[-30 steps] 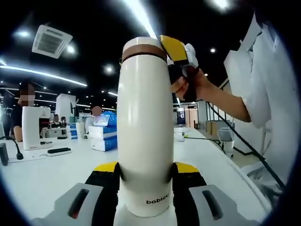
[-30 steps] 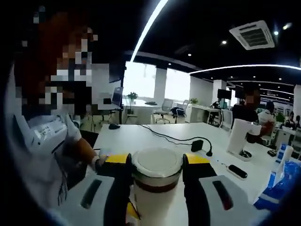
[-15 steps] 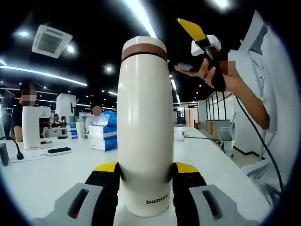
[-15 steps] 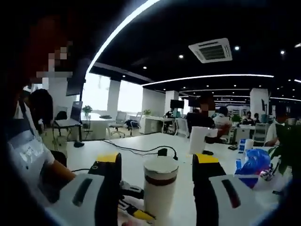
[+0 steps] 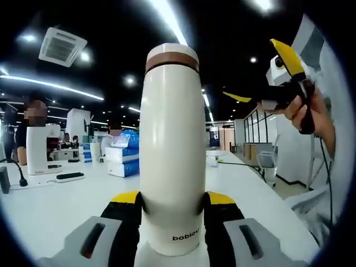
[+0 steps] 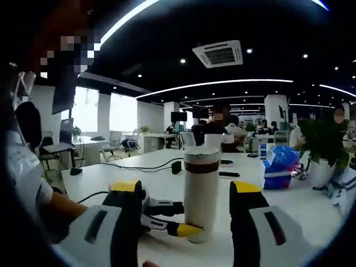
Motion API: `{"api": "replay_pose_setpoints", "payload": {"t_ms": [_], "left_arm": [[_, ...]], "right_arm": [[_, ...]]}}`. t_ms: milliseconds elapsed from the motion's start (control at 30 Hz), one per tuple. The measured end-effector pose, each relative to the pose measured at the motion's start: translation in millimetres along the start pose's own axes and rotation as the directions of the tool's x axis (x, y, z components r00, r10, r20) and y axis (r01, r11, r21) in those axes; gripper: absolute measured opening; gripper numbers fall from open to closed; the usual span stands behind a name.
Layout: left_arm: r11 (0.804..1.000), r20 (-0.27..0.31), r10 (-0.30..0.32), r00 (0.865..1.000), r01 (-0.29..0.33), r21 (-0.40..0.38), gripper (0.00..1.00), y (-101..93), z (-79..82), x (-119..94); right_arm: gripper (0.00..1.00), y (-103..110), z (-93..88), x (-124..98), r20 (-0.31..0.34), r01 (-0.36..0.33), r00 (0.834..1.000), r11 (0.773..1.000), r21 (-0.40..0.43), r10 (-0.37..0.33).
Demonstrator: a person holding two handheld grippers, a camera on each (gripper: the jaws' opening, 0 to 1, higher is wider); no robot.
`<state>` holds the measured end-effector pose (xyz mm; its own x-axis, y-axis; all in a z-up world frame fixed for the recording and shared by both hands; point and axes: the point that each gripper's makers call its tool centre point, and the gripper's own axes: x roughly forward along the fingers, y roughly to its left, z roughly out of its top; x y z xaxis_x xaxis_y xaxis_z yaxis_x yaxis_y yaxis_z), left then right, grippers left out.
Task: Grasp the water cup twist off the cup lid place the cup lid on the table
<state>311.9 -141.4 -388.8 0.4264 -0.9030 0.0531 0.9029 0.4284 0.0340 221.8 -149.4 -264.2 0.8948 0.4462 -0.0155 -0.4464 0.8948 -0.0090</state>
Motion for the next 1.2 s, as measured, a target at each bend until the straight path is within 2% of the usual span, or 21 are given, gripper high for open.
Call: {"api": "replay_pose_setpoints", "payload": {"t_ms": [167, 300, 400, 500, 633, 867, 967, 1067, 1200], "left_arm": [[1.000, 0.000, 0.000, 1.000, 0.000, 0.000, 0.45, -0.7, -0.3, 0], [1.000, 0.001, -0.001, 1.000, 0.001, 0.000, 0.45, -0.7, -0.4, 0], [1.000, 0.001, -0.001, 1.000, 0.001, 0.002, 0.45, -0.3, -0.4, 0], [1.000, 0.002, -0.001, 1.000, 0.001, 0.001, 0.45, 0.1, -0.4, 0], [1.000, 0.002, -0.002, 1.000, 0.002, 0.002, 0.45, 0.3, -0.3, 0], [1.000, 0.002, -0.002, 1.000, 0.002, 0.002, 0.45, 0.2, -0.1, 0], [1.000, 0.003, -0.002, 1.000, 0.002, 0.002, 0.45, 0.0, 0.0, 0], [1.000, 0.003, -0.003, 1.000, 0.003, 0.003, 0.45, -0.2, 0.0, 0], [1.000, 0.003, -0.003, 1.000, 0.003, 0.002, 0.45, -0.4, -0.1, 0]], "right_arm": [[0.66, -8, 1.1, 9, 0.006, 0.004, 1.000, 1.000, 0.029, -0.004], [0.66, -15, 6.7, 24, 0.026, 0.006, 1.000, 0.999, 0.054, -0.008], [0.69, -15, 10.0, 37, 0.032, -0.006, 0.999, 0.999, 0.042, 0.005], [0.76, -15, 14.4, 47, 0.034, -0.017, 0.999, 0.999, 0.040, 0.015], [0.76, -16, 23.8, 58, 0.058, -0.023, 0.998, 1.000, 0.022, 0.021], [0.80, -14, 20.8, 73, 0.032, -0.034, 0.999, 0.999, 0.011, 0.034], [0.79, -14, 19.7, 79, 0.021, -0.030, 0.999, 1.000, -0.003, 0.030], [0.74, -17, 19.3, 88, 0.014, -0.025, 1.000, 1.000, -0.011, 0.025], [0.59, -20, 19.8, 92, 0.015, -0.025, 1.000, 1.000, -0.018, 0.026]]}}
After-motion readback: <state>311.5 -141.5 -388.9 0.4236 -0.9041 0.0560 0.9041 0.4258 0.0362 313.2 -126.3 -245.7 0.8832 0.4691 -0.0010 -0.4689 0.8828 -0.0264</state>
